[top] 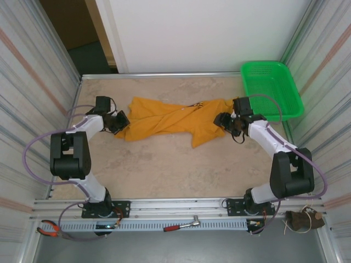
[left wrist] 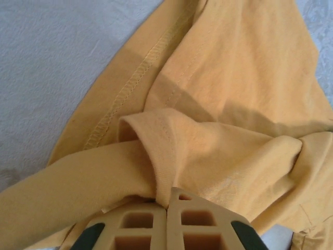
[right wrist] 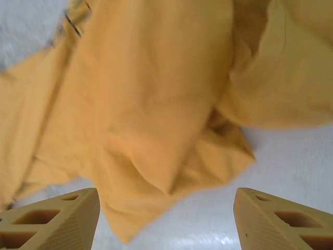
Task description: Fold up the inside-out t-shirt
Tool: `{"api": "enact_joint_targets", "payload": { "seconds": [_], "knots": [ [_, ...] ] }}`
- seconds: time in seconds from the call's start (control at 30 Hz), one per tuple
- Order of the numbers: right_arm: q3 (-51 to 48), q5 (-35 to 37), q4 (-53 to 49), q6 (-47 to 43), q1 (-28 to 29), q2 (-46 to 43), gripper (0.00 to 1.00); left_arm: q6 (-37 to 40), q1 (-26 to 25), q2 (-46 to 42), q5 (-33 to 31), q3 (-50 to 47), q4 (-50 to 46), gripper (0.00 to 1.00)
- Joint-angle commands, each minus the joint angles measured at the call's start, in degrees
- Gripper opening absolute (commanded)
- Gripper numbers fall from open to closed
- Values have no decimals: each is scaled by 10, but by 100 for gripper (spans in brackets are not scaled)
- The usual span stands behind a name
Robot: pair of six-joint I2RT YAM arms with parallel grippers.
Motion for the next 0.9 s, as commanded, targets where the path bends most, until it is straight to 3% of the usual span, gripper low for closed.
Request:
{"api": "enact_joint_targets", "payload": {
  "seconds": [0.0,0.1,0.3,0.4,0.43,0.5,0.53,0.57,0.67,0.87],
  "knots": [
    [-34,12,32,-34,3,12,68,16,9,-22,9,14,-1,0],
    [-31,20,34,-66,11,37,67,14,14,-25,13,17,-3,5],
    [0,19,41,-110,17,101,63,20,22,-31,18,38,-13,32],
    [21,18,41,-122,17,130,56,23,27,-35,22,51,-23,38],
    [28,18,39,-126,17,137,48,25,28,-36,23,55,-26,39],
    [36,14,34,-131,17,141,18,27,30,-42,25,59,-33,41],
    [36,11,31,-131,17,135,4,28,30,-46,26,58,-36,41],
    [36,8,26,-131,17,127,0,28,31,-51,26,57,-38,41],
    [28,-4,-2,-118,19,70,0,28,31,-76,27,41,-41,43],
    [-2,-27,-114,-64,22,-126,0,28,31,-156,12,-22,-54,49]
  ]
}}
